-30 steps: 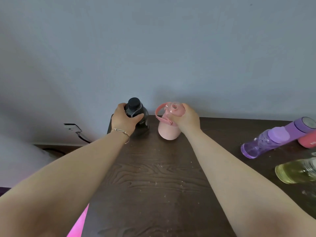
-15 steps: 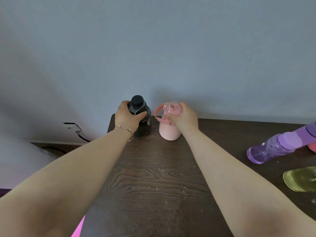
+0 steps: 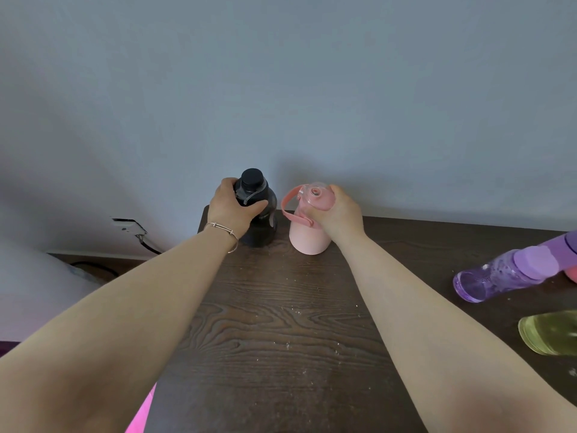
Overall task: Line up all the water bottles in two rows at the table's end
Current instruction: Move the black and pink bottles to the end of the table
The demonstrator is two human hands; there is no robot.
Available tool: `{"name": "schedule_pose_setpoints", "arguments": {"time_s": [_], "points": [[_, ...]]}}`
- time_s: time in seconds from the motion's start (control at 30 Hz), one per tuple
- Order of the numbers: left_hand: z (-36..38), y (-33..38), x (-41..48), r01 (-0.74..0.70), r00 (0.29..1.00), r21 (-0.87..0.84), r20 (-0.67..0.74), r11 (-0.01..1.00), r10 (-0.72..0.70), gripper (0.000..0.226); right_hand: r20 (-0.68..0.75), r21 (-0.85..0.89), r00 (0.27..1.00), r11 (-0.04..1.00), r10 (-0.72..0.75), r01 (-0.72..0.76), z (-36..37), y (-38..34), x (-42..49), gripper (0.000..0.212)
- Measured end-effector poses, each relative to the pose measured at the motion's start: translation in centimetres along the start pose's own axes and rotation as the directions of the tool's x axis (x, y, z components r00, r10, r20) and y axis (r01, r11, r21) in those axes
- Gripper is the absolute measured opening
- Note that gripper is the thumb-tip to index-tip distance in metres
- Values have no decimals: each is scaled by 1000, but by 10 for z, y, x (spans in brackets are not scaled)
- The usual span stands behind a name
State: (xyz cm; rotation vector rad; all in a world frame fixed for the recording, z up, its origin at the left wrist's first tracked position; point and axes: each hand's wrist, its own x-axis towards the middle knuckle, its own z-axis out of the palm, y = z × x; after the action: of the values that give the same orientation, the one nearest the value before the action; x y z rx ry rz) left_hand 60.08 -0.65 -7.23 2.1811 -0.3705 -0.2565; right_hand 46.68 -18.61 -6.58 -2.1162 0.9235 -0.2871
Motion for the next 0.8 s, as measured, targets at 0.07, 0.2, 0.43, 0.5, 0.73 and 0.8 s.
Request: {"name": "schedule_pose_setpoints", "arguments": {"time_s": [0.07,0.2,0.43,0.5,0.73,0.8], "points": [[-1,1,0,-4,1000,11,11,1000,4,63,-2,10,1000,1000,5,-5,2,-1,-2,61],[-2,5,-1,-18,999,77,51,997,14,67,8,-12,1000,1000,14,-14,5,-2,-4,68],[-18,10,-13,-124,983,392,172,912,60,91,0,-354,994,929,-111,104,-1,-17,-14,73],[-25,10,-21,-186,976,493,189,850,104,91,18,-450,983,876,-182,170,-3,-21,-20,66],[-53,12,-54,-343,939,739,274,580,207,86,113,-650,946,697,-303,301,-11,-25,-53,67],[-58,12,-68,-342,940,757,283,556,193,86,158,-680,942,660,-296,321,-15,-24,-67,74]]}}
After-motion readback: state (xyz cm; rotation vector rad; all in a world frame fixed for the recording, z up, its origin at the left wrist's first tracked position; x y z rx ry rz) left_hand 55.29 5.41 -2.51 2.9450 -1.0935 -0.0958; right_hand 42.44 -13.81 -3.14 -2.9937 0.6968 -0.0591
